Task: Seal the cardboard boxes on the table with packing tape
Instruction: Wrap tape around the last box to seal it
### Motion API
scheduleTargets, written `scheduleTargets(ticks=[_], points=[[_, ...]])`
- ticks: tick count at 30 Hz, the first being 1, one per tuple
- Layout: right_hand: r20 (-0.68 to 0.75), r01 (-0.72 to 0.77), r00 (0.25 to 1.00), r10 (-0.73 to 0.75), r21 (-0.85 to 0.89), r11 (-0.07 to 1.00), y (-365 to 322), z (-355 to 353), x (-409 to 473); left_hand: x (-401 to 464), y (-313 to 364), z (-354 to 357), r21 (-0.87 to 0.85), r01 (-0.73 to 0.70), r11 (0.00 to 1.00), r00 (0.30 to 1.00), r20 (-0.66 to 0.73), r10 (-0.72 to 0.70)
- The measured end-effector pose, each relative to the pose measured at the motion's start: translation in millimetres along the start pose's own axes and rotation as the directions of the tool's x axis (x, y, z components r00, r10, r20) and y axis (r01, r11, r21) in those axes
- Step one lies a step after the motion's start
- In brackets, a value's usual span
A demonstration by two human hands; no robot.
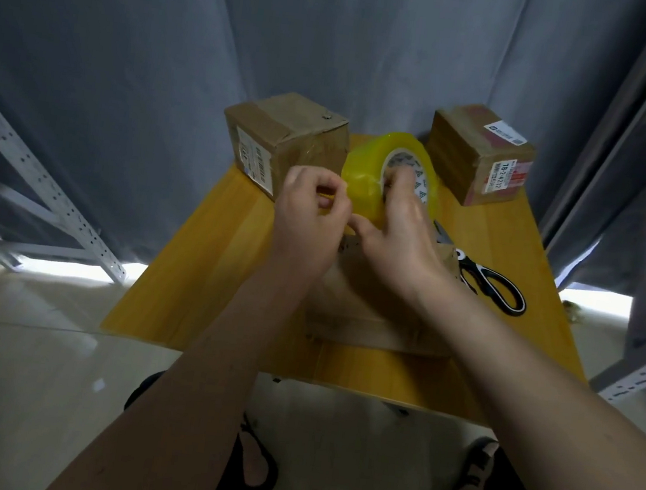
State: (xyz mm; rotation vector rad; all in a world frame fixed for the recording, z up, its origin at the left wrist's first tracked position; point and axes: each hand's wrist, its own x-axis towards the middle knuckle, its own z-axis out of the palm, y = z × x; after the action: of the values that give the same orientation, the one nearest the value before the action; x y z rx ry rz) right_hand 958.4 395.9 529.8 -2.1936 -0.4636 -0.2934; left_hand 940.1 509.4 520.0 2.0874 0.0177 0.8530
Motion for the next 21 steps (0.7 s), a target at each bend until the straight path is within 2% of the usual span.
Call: scheduleTargets(ticks=[2,4,6,9,12,14,18,21], points=[[-0.016,-0.004,1.000,0.005,0.009,1.000,1.4,0.5,2.4,0.8,1.0,-0.1,-0.082,0.072,0.994,0.997,0.034,-0.069],[-0.017,-0.004,1.000,0.004,-0.006,1.000,2.7,-0.1,3.3,2.8,-0.4,-1.6,-0.074,0.081,0.994,0.996,0.029,-0.079],[0.001,0.006,1.000,-0.006,-0.011,1.000,2.6,0.5,2.1,5.4,-0.4,-3.1,0.005,0.011,1.000,1.000,-0.027,-0.011],[-0.016,0.040,0.999,-0.041,-0.009,0.999,-1.9,1.1,0.5,5.7,4.9,0.5,0.156,-0.152,0.976,0.980,-0.107,0.169],[-0.046,0.058,0.997,-0.059,-0.023,0.998,-4.6,0.4,0.7,5.9,8.4,2.0,0.276,-0.236,0.932,0.953,-0.124,0.278],[-0.036,0.051,0.998,-0.053,-0.043,0.998,-3.1,-1.6,-0.3,6.1,9.5,1.8,0.284,-0.206,0.937,0.963,-0.110,0.245],[0.004,0.096,0.995,-0.096,-0.127,0.987,0.4,-3.5,-2.4,6.5,14.4,3.9,0.202,-0.039,0.979,0.993,-0.102,0.060],[0.001,0.103,0.995,-0.104,-0.189,0.977,3.5,-7.2,2.4,4.4,17.9,6.2,0.176,-0.016,0.984,0.996,-0.087,0.032]])
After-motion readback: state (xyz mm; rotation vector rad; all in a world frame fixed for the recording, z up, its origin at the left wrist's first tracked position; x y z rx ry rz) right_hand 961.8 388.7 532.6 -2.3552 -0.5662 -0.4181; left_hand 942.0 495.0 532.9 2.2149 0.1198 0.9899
